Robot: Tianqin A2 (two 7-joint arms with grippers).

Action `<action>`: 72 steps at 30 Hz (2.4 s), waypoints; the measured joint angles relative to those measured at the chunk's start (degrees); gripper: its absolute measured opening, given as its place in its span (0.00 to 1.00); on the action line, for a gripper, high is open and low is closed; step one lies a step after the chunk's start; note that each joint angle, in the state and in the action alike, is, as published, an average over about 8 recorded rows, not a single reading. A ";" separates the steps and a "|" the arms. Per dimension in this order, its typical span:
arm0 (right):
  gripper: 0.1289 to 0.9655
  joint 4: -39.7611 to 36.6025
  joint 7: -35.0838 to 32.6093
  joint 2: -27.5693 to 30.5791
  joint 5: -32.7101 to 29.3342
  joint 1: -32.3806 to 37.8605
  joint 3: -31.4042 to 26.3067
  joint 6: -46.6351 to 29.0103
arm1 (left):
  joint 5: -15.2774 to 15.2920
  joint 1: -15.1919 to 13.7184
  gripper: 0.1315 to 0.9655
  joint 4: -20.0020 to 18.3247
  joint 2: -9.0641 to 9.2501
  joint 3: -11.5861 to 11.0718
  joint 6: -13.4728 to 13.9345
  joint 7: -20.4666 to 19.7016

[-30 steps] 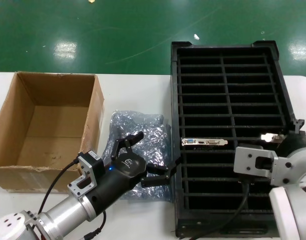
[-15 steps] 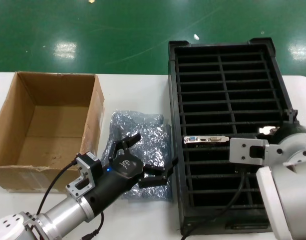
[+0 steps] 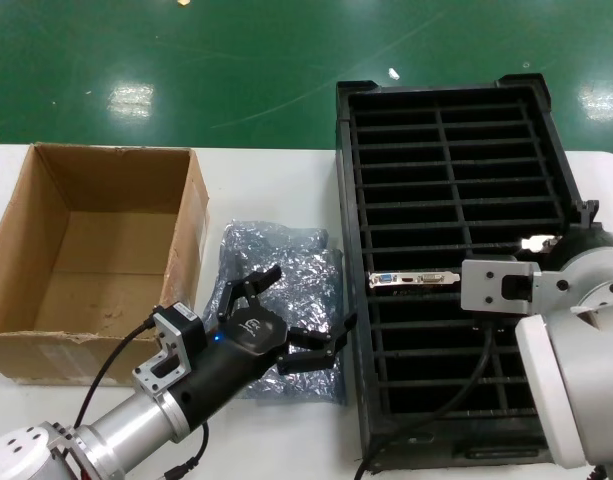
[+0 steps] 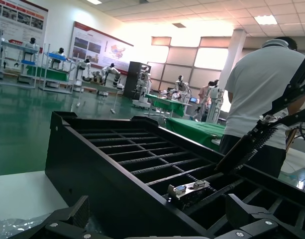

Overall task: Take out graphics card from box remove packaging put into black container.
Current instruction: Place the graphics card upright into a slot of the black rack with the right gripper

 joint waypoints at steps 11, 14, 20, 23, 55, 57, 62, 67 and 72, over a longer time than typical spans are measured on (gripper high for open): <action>0.07 -3.48 -2.61 0.00 0.00 0.73 0.78 0.00 | 0.17 0.26 1.00 -0.36 0.09 -0.16 -0.40 -0.03; 0.07 -4.94 -3.37 0.00 0.00 1.24 1.06 0.00 | 0.28 0.40 1.00 -0.47 0.07 -0.19 -0.68 -0.09; 0.07 -7.12 -4.20 0.00 0.00 2.49 1.15 0.00 | 0.48 0.59 1.00 -0.53 0.05 -0.23 -1.18 -0.15; 0.07 -7.79 -4.30 0.00 0.00 3.14 0.82 0.00 | 0.50 0.61 1.00 -0.51 0.07 -0.28 -1.29 -0.13; 0.07 -19.36 -4.58 0.00 -0.01 7.37 -0.12 -0.01 | 0.54 -0.79 1.00 3.60 -0.82 -1.67 -1.29 1.31; 0.07 -19.63 -4.58 0.00 -0.01 7.40 0.02 -0.01 | 0.59 -0.85 1.00 3.72 -0.91 -1.71 -1.32 1.35; 0.06 -20.00 -4.59 0.00 0.00 7.60 0.23 0.00 | 0.69 -0.93 1.00 3.74 -1.06 -1.75 -1.35 1.38; 0.10 -20.26 -4.59 0.00 0.01 7.99 0.32 0.01 | 0.75 -0.92 1.00 3.56 -1.11 -1.74 -1.29 1.36; 0.14 -20.73 -4.59 0.00 0.01 8.49 0.24 0.01 | 0.76 -0.77 1.00 3.18 -1.12 -1.74 -1.23 1.31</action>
